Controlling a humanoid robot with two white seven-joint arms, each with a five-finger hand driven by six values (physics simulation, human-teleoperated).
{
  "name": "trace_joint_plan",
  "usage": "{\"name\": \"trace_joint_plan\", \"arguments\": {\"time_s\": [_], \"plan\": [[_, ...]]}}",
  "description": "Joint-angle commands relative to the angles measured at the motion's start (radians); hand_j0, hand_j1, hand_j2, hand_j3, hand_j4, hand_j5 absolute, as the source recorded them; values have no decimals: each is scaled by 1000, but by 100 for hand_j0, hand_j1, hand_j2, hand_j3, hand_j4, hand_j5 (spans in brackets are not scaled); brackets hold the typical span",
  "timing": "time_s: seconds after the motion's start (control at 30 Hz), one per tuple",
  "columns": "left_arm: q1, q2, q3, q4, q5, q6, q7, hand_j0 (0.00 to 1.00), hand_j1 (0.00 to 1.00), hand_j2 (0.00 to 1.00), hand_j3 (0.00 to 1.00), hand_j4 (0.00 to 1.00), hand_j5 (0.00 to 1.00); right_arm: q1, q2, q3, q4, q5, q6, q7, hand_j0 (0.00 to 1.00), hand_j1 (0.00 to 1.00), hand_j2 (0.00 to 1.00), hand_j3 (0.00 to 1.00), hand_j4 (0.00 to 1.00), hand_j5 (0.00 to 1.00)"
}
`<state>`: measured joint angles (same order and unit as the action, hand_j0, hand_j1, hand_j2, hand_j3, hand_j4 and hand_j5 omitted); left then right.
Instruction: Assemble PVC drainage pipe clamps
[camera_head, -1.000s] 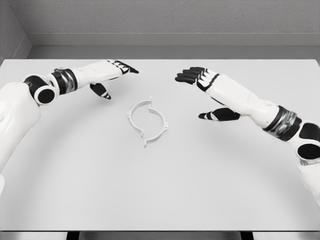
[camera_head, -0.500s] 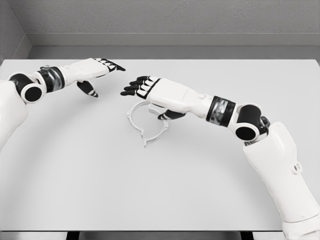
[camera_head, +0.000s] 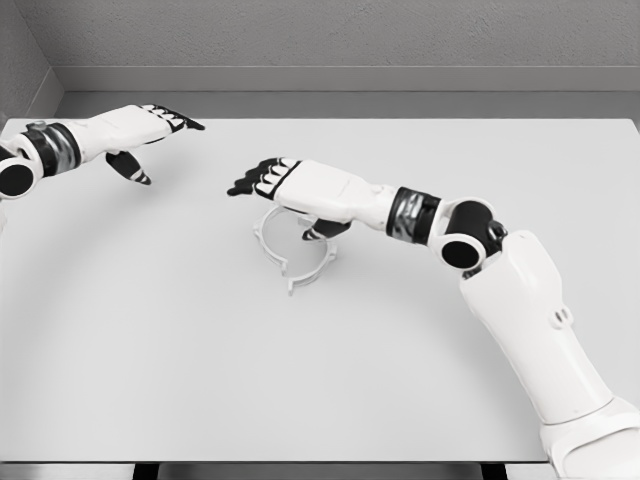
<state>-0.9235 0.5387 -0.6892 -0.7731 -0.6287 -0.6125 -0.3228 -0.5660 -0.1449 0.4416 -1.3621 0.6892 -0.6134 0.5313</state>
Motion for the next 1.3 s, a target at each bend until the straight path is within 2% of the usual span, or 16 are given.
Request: {"name": "trace_joint_plan", "arguments": {"time_s": [0.0, 0.27, 0.5, 0.57, 0.63, 0.9, 1.27], "plan": [[0, 1, 2, 2, 6, 2, 1, 100, 100, 100, 100, 100, 100, -2, 16, 0, 26, 3, 2, -1, 100, 100, 100, 100, 100, 100], [0, 3, 7, 2, 6, 2, 1, 100, 100, 100, 100, 100, 100, -48, 65, 0, 143, 46, 2, -2, 100, 100, 100, 100, 100, 100], [2, 6, 8, 2, 6, 2, 1, 100, 100, 100, 100, 100, 100, -80, 96, 0, 225, 72, 2, -2, 100, 100, 100, 100, 100, 100], [2, 11, 8, 0, 6, 2, 1, 100, 100, 100, 100, 100, 100, -86, 111, 2, 230, 87, 2, -2, 100, 100, 100, 100, 100, 100], [2, 11, 8, 2, 6, 2, 1, 100, 100, 100, 100, 100, 100, -107, 128, 0, 290, 95, 2, -2, 100, 100, 100, 100, 100, 100], [0, 17, 8, 2, 6, 2, 1, 100, 100, 100, 100, 100, 100, -130, 137, -1, 354, 112, 2, -4, 100, 100, 100, 100, 100, 100], [-2, 30, 10, 0, 7, 2, 1, 100, 100, 100, 100, 100, 100, -156, 137, -3, 396, 113, 2, -4, 100, 100, 100, 100, 100, 100]]}}
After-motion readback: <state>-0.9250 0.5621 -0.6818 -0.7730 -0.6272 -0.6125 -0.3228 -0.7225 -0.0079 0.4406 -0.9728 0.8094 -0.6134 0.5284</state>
